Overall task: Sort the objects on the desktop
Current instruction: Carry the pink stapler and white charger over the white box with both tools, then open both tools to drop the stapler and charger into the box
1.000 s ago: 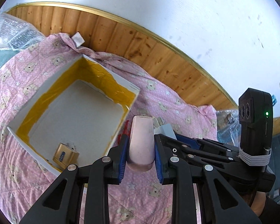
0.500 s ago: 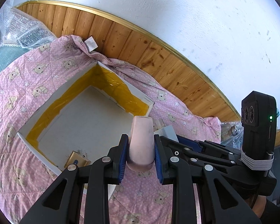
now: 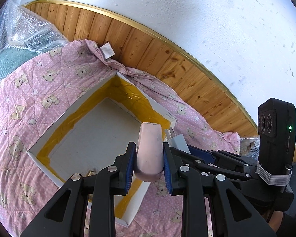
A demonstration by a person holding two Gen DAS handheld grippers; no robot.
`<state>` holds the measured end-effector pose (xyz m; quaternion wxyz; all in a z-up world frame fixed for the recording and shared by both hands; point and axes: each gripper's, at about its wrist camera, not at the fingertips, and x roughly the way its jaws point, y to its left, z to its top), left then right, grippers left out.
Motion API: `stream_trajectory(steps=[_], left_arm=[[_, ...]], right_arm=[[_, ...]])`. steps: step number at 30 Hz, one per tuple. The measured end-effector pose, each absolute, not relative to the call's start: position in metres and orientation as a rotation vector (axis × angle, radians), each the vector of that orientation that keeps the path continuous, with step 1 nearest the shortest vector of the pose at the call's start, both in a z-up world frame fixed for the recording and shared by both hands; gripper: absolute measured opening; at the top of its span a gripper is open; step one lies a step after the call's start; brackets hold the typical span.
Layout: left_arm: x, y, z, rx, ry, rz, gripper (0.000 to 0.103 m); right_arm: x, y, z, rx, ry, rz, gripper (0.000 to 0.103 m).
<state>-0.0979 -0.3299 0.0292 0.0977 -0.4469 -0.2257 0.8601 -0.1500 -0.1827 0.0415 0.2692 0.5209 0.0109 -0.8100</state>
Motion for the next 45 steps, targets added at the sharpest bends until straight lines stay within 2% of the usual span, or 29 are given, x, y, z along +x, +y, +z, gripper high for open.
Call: stream_trajectory(steps=[22, 24, 26, 27, 33, 38, 45], left_arm=[[-0.147, -0.362, -0.007, -1.419, -0.676, 2.575, 0.027], [-0.155, -0.367, -0.016, -1.433, -0.665, 2.600, 0.028], [-0.168, -0.376, -0.037, -1.517, -0.700, 2.590, 0.035], [-0.171, -0.380, -0.046, -1.554, -0.734, 2.581, 0.039], [-0.165, -0.387, -0.059, -1.595, -0.753, 2.574, 0.039], [-0.157, -0.372, -0.056, -1.631, -0.685, 2.553, 0.039], [-0.143, -0.359, -0.040, -1.638, -0.692, 2.548, 0.040]], right_arm=[[-0.195, -0.218, 0.012, 1.436, 0.082, -2.136, 0.035], [-0.200, -0.221, 0.011, 1.397, 0.109, -2.169, 0.037], [-0.206, -0.219, 0.004, 1.407, 0.114, -2.201, 0.055], [-0.209, -0.217, 0.000, 1.424, 0.095, -2.198, 0.055], [-0.202, -0.202, -0.008, 1.457, 0.037, -2.154, 0.055], [-0.190, -0.194, -0.013, 1.482, 0.006, -2.126, 0.055], [-0.172, -0.192, -0.005, 1.463, 0.001, -2.117, 0.055]])
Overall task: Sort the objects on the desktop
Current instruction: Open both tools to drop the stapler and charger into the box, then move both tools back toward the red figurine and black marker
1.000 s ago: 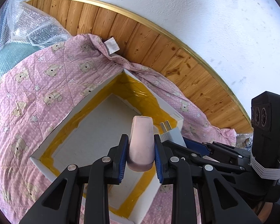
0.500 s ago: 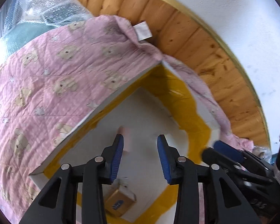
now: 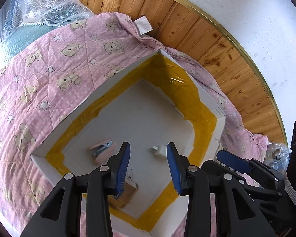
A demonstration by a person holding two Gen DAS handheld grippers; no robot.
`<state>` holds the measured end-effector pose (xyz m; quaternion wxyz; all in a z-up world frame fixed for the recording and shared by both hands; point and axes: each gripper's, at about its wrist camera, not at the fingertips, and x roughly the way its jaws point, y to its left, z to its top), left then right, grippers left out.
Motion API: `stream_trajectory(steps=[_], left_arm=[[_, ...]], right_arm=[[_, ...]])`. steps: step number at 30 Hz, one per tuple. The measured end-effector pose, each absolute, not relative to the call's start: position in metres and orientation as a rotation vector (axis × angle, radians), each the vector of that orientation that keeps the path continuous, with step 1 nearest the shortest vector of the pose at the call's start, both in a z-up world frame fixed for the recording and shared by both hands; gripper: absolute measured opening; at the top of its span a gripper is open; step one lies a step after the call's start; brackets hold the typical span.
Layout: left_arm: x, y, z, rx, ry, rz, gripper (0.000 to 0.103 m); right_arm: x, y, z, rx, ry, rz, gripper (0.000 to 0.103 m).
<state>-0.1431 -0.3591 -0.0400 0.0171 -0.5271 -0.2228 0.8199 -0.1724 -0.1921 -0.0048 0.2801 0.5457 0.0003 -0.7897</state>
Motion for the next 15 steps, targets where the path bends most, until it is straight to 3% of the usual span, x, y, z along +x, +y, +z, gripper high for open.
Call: stream_trajectory(steps=[15], left_arm=[[-0.109, -0.333, -0.013, -1.607, -0.632, 2.538, 0.042]], right_arm=[[-0.133, -0.170, 0.008, 1.453, -0.050, -2.140, 0.055]])
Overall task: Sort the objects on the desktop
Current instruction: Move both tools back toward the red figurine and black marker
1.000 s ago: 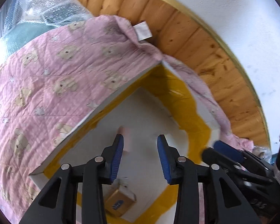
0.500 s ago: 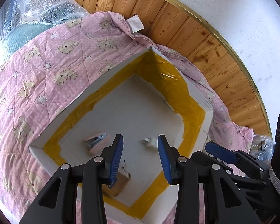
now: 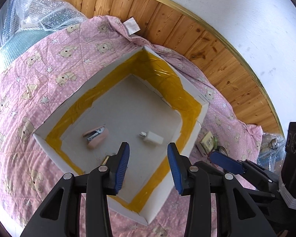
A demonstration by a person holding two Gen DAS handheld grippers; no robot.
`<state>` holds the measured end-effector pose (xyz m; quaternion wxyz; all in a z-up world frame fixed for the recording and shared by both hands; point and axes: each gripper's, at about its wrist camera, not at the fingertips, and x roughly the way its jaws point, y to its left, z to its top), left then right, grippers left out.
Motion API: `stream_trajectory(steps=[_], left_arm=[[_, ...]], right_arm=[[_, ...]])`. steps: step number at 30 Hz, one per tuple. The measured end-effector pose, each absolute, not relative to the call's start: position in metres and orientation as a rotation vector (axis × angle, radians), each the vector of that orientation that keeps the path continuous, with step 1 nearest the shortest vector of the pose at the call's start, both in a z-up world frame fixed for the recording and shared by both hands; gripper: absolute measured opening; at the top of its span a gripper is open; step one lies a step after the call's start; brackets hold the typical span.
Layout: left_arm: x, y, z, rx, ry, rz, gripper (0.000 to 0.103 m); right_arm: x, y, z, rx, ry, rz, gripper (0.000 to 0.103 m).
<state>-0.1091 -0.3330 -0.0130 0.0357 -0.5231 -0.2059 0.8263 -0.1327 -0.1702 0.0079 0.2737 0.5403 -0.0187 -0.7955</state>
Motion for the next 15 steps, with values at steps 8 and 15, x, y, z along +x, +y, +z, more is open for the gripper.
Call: stream_trajectory(steps=[8, 15], left_arm=[[-0.092, -0.319, -0.002, -1.614, -0.586, 2.530, 0.042], [-0.086, -0.287, 0.009, -1.612, -0.494, 2.496, 0.044]], right_arm=[[-0.114, -0.163, 0.008, 1.446, -0.095, -2.131, 0.055], [-0.103, -0.131, 0.006, 1.445, -0.197, -2.160, 0.055]])
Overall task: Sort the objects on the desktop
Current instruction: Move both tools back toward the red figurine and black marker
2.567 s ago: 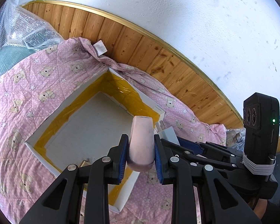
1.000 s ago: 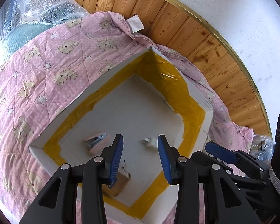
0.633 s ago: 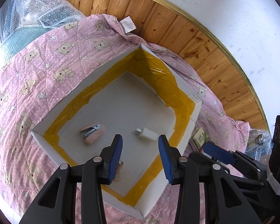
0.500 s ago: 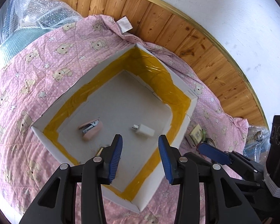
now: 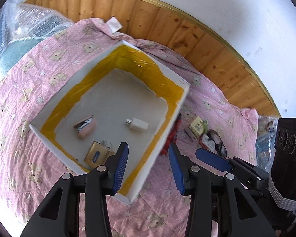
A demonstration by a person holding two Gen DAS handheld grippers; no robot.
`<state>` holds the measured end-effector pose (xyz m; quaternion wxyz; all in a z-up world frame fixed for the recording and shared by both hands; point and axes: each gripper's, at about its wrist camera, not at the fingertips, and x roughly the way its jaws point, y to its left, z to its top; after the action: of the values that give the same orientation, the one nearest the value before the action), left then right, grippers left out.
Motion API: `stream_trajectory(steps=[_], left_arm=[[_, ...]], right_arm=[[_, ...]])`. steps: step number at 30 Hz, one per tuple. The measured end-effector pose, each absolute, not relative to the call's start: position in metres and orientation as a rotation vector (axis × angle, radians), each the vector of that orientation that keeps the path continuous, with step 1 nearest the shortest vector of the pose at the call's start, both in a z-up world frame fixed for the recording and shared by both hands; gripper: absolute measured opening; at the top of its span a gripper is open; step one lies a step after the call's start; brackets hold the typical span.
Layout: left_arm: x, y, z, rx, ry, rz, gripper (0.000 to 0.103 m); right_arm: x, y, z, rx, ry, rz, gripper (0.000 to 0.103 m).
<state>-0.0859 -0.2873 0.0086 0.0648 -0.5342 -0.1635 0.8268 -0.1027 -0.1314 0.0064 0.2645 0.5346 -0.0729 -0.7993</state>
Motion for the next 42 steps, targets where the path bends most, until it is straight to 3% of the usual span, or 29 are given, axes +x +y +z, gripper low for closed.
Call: stream_trajectory(steps=[21, 42], left_arm=[[-0.098, -0.186, -0.012, -1.639, -0.298, 2.293, 0.044], [-0.156, -0.155, -0.110, -1.809, -0.227, 2.166, 0.044]], right_arm=[[-0.093, -0.032, -0.033, 1.566, -0.423, -2.239, 0.055], [-0.131, 0.048, -0.097, 1.750, -0.580, -2.301, 0.055]])
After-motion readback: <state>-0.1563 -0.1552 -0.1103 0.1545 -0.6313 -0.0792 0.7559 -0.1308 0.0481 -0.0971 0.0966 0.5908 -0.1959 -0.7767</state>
